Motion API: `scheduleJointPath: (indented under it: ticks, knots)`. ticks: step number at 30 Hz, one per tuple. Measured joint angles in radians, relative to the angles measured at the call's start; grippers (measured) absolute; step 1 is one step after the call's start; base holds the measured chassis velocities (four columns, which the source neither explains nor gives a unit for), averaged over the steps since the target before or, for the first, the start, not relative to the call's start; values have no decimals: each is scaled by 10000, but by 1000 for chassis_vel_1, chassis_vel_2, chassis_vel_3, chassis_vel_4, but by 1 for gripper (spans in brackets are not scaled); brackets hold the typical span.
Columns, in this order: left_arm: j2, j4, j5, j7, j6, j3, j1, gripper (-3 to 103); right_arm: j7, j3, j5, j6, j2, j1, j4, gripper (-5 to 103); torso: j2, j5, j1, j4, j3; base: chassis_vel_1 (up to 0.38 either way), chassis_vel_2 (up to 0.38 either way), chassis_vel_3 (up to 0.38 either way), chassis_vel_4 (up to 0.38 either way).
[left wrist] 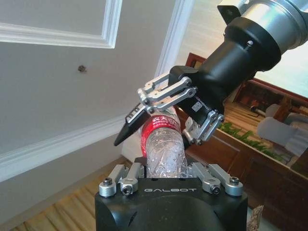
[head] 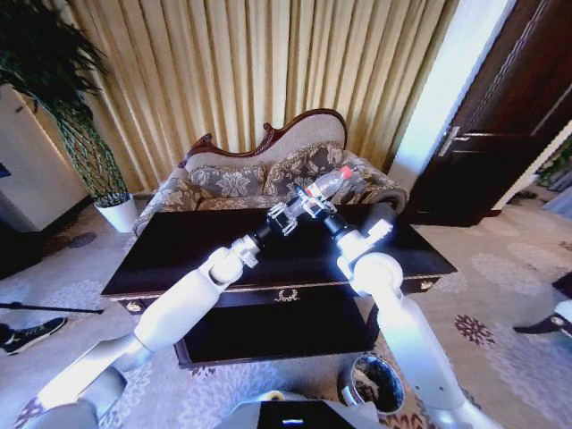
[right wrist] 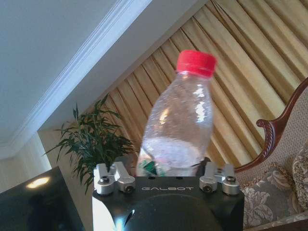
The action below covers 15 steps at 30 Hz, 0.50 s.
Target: Move to the front of the table and place the trash on the table into the trash bin.
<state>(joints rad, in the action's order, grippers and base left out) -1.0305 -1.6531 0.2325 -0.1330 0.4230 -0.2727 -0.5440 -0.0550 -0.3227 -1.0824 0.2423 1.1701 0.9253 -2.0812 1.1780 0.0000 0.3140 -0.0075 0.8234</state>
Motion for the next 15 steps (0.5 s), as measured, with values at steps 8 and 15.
scheduleJointPath:
  ticks: [8,15]
  knots:
    - [250,-281,41,-550,-485,10,-377,54,65,10,273,-12,-1,245,-167,37,0,-1,0,-1,0,0,0,0,0]
    - [562,-942,-342,-552,-657,76,-1043,81,74,-336,651,-39,-53,477,-51,21,1,-1,0,0,0,0,0,0,0]
